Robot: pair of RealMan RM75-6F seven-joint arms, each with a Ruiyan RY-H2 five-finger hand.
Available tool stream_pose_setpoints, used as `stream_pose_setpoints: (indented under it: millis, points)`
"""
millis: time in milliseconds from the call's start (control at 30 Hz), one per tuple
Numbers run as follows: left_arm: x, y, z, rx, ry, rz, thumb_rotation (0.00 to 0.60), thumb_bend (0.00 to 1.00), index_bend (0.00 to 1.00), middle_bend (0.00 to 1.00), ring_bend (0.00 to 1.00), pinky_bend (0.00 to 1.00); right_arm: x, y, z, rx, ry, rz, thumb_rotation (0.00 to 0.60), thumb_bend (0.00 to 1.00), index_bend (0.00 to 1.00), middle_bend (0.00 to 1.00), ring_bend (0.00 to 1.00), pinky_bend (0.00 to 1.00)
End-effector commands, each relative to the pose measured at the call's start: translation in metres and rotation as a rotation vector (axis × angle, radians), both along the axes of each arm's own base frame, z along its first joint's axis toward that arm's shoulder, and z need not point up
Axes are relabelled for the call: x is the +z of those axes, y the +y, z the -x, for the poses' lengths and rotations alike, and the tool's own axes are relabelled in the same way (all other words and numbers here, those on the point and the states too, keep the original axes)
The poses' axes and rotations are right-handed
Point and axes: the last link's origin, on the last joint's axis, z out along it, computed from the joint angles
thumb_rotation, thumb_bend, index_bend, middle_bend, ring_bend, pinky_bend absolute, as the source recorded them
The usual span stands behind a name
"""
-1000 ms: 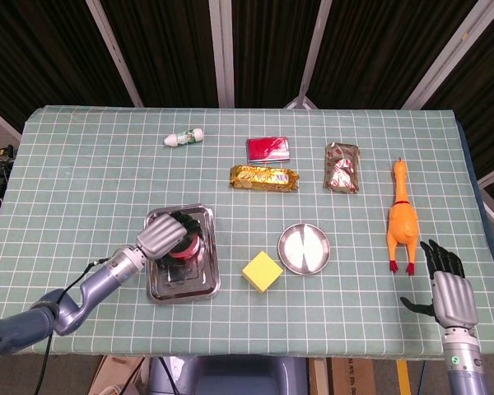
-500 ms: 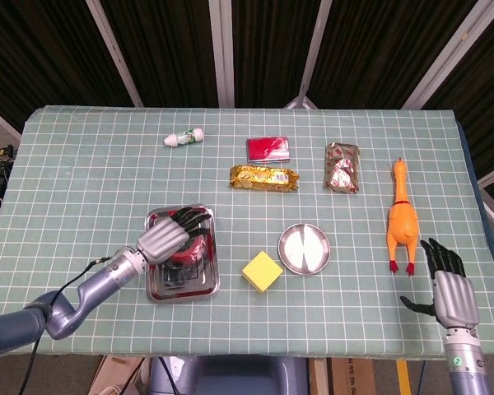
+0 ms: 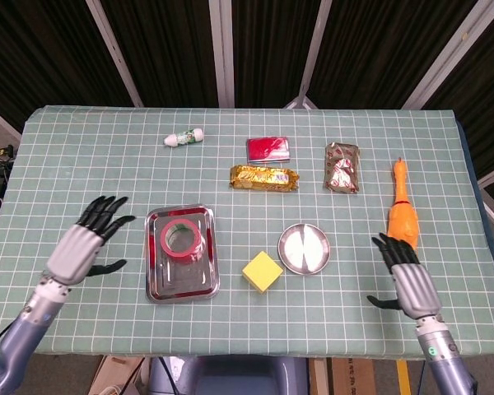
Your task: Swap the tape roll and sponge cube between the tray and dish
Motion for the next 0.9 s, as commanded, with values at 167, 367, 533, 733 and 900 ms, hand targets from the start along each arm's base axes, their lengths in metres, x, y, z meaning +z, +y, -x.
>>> stream_pose_setpoints:
  millis: [167,367,533,733,900]
  points:
    - [0.015,-0.024,0.027,0.032,-0.004,-0.065,0.6,0.01,0.21,0.0,0.0,0.04,-0.055,-0.03,-0.096,0.28,-0.044,-0.197,0.6,0.03,0.0,0.0,0.0,0.0]
    - [0.011,-0.024,0.031,0.057,0.013,-0.079,0.6,0.01,0.21,0.0,0.0,0.04,-0.091,-0.046,-0.136,0.34,-0.017,-0.294,0.6,0.03,0.0,0.0,0.0,0.0]
    - [0.011,-0.024,0.032,0.067,0.021,-0.09,0.6,0.01,0.21,0.0,0.0,0.04,-0.111,-0.055,-0.154,0.362,0.002,-0.318,0.6,0.03,0.0,0.0,0.02,0.0]
    - [0.009,-0.021,0.034,0.088,0.032,-0.106,0.6,0.01,0.21,0.0,0.0,0.04,-0.126,-0.062,-0.164,0.368,0.004,-0.337,0.6,0.03,0.01,0.0,0.07,0.0]
    - [0.009,-0.02,0.034,0.091,0.037,-0.113,0.6,0.01,0.21,0.0,0.0,0.04,-0.132,-0.068,-0.165,0.368,0.018,-0.335,0.6,0.03,0.09,0.1,0.21,0.07]
